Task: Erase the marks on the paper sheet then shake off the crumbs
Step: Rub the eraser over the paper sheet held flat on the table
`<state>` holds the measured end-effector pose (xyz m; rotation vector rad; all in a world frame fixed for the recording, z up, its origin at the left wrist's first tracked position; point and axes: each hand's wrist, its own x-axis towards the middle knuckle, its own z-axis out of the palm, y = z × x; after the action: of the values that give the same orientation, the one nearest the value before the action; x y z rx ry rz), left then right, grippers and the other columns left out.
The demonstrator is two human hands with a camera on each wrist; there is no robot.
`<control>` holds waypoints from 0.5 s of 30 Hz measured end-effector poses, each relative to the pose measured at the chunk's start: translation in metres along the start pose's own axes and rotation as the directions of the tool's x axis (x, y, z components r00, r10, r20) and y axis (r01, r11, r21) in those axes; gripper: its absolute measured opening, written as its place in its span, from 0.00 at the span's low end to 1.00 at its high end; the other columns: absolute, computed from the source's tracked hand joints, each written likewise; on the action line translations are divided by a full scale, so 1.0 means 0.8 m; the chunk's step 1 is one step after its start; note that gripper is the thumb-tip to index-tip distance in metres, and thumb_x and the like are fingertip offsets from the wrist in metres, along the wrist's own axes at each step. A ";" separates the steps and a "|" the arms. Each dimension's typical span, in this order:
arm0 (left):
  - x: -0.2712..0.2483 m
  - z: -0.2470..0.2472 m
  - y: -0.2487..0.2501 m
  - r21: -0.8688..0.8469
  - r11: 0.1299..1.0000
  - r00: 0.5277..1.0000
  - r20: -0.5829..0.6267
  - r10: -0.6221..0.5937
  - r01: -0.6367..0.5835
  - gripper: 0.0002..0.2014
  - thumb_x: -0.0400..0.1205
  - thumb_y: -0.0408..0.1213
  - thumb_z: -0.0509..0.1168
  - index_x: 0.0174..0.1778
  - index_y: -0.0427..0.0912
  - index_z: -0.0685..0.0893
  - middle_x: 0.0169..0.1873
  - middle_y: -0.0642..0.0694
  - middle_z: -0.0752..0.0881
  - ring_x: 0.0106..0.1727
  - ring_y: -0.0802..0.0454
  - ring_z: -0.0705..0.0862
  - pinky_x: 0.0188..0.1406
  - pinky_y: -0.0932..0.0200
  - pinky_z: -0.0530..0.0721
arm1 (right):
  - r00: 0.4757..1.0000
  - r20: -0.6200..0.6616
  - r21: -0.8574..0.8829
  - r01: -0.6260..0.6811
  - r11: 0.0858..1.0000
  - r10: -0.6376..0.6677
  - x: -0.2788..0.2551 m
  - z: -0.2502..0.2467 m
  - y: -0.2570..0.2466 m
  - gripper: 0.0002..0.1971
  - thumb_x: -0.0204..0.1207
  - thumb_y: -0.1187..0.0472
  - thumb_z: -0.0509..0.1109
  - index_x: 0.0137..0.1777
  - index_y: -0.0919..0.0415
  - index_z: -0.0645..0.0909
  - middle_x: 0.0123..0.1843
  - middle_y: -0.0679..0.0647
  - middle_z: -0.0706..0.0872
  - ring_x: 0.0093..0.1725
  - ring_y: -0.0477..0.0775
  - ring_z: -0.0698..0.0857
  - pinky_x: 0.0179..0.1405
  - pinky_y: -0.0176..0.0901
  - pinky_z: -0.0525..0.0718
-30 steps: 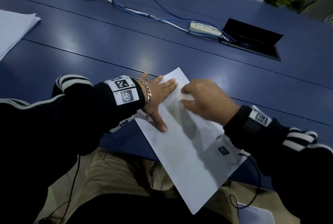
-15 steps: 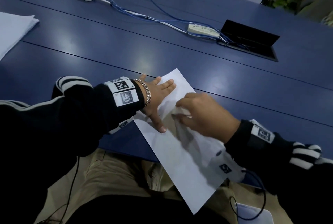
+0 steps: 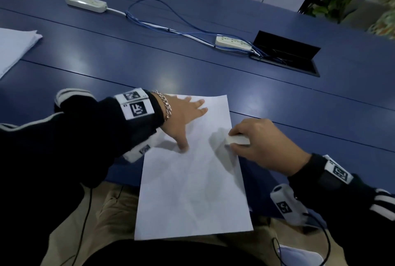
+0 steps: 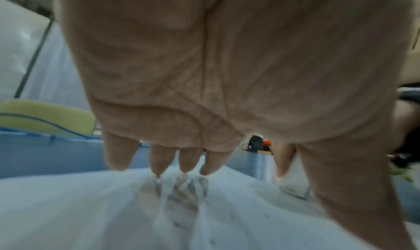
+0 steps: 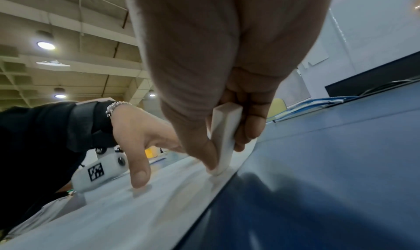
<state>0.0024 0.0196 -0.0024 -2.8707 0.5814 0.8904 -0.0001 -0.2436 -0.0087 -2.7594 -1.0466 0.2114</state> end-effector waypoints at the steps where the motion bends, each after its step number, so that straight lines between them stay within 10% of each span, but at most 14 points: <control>1: 0.001 0.006 0.011 -0.026 1.000 1.000 0.004 -0.002 0.002 0.68 0.72 0.73 0.74 0.93 0.50 0.36 0.92 0.50 0.34 0.93 0.43 0.40 0.91 0.33 0.48 | 0.999 0.035 -0.013 0.018 1.000 -0.017 0.000 -0.003 -0.003 0.16 0.76 0.44 0.74 0.58 0.51 0.88 0.50 0.44 0.87 0.51 0.48 0.84 0.55 0.42 0.82; 15: 0.022 0.029 0.024 -0.075 0.995 0.994 -0.075 -0.074 0.069 0.80 0.53 0.87 0.70 0.91 0.56 0.31 0.92 0.56 0.33 0.93 0.41 0.38 0.87 0.23 0.42 | 0.983 0.085 0.029 0.160 0.987 -0.162 0.056 -0.015 -0.001 0.13 0.72 0.48 0.75 0.56 0.47 0.90 0.52 0.44 0.90 0.50 0.47 0.87 0.54 0.42 0.83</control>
<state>-0.0039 0.0005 -0.0309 -2.9812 0.4587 0.8089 0.0350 -0.2150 0.0004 -2.6504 -1.2741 0.3197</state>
